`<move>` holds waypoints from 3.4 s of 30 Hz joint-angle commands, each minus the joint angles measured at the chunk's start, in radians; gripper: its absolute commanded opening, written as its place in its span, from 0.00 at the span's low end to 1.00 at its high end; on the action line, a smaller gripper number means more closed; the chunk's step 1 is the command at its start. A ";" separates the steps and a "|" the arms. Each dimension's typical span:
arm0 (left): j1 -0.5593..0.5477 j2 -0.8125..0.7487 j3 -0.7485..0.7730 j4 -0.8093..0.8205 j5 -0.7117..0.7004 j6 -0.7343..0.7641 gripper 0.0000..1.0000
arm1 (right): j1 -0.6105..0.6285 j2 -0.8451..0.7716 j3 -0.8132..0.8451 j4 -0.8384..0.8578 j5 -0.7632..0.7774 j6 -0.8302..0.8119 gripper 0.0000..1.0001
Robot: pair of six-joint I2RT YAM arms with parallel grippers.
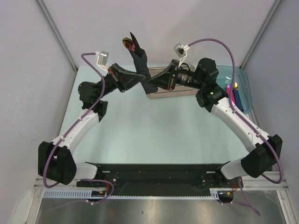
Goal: Place the utensils on the paper napkin and roll it up
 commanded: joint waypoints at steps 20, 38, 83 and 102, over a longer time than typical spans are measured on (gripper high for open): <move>-0.009 -0.009 -0.001 0.087 0.038 -0.007 0.00 | -0.011 0.036 0.121 0.035 -0.007 0.004 0.00; -0.036 0.001 -0.025 0.101 0.059 0.004 0.00 | -0.028 0.077 0.184 0.061 0.013 0.034 0.04; -0.036 0.084 0.095 0.133 -0.019 -0.018 0.00 | -0.041 0.001 0.037 0.051 -0.039 0.067 0.00; -0.022 0.070 0.079 -0.072 -0.031 0.127 0.86 | -0.223 -0.039 0.026 -0.061 -0.037 0.048 0.00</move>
